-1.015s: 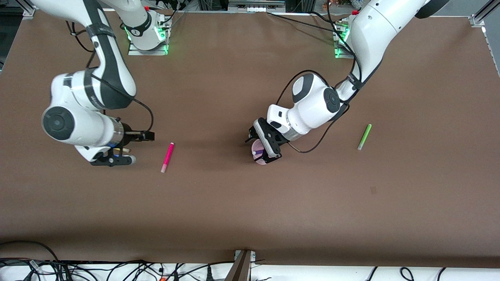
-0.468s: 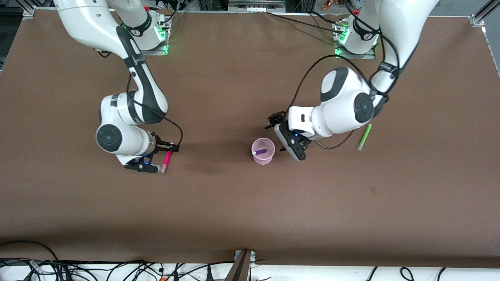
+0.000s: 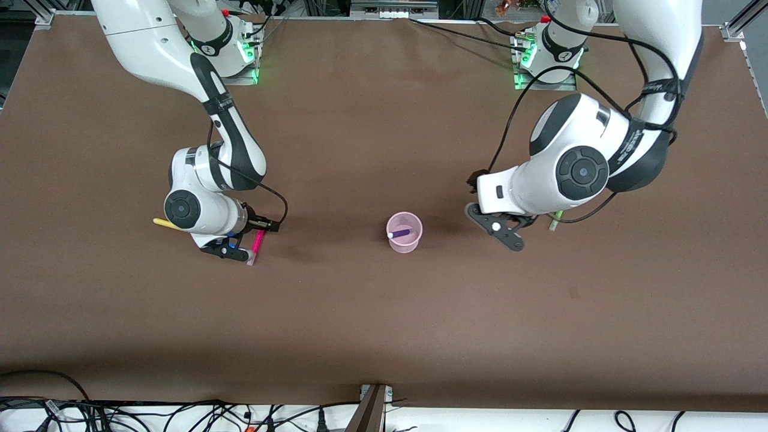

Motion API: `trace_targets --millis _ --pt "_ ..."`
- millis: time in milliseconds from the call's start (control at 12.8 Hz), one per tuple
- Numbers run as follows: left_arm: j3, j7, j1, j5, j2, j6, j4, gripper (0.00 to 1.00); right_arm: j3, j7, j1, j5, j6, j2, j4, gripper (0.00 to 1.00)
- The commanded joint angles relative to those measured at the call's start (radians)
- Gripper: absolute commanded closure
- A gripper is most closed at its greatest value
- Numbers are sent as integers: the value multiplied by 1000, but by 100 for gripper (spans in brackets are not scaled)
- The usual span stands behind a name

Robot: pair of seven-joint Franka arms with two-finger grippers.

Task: Organize pens into pink holder with both arms
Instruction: 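Grasp the magenta marker with the right gripper while the left gripper withdraws, then lift the magenta marker with the right gripper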

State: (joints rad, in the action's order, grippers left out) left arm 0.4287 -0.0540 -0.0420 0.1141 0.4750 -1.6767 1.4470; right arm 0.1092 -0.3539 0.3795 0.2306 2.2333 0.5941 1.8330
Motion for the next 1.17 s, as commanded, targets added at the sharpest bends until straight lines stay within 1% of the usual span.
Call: trace_targets --millis 0,78,234,312,390,468,546,624,702,780,859,937,1015,1093 --pt "-31 114 13 126 -76 107 -25 0 0 -8 9 16 63 -13 58 27" --pt "-36 105 42 134 -90 126 -52 0 -3 -8 9 16 66 -11 58 31" --pt "-34 114 138 121 -137 127 -120 0 -5 -8 10 16 69 -8 63 38" --pt "-53 118 149 121 -156 132 -152 0 -9 -10 10 16 77 -8 72 42" --pt "-118 118 142 102 -208 123 -146 0 -9 -10 9 18 81 -8 77 46" --pt "-189 118 133 28 -254 120 -125 0 -11 -8 9 21 86 -8 83 51" --pt "-261 118 111 -55 -318 120 -62 0 -11 -8 9 21 88 -8 84 56" --pt "-353 102 82 -114 -370 117 2 0 -11 -8 9 21 88 -8 84 59" --pt "-416 105 32 -114 -430 97 74 0 -11 -7 9 21 88 -8 84 59" --pt "-454 111 2 -111 -487 54 158 0 -11 -4 9 21 88 -8 83 59" --pt "-456 123 -1 -90 -527 25 223 0 -9 1 7 21 88 -8 81 59" --pt "-455 146 1 -76 -553 19 264 0 -11 3 7 21 89 -8 81 59" --pt "-453 155 5 -74 -559 23 274 0 -11 1 7 21 91 -8 81 60" --pt "-452 151 7 -74 -553 29 267 0 -11 3 7 21 91 -8 81 65"
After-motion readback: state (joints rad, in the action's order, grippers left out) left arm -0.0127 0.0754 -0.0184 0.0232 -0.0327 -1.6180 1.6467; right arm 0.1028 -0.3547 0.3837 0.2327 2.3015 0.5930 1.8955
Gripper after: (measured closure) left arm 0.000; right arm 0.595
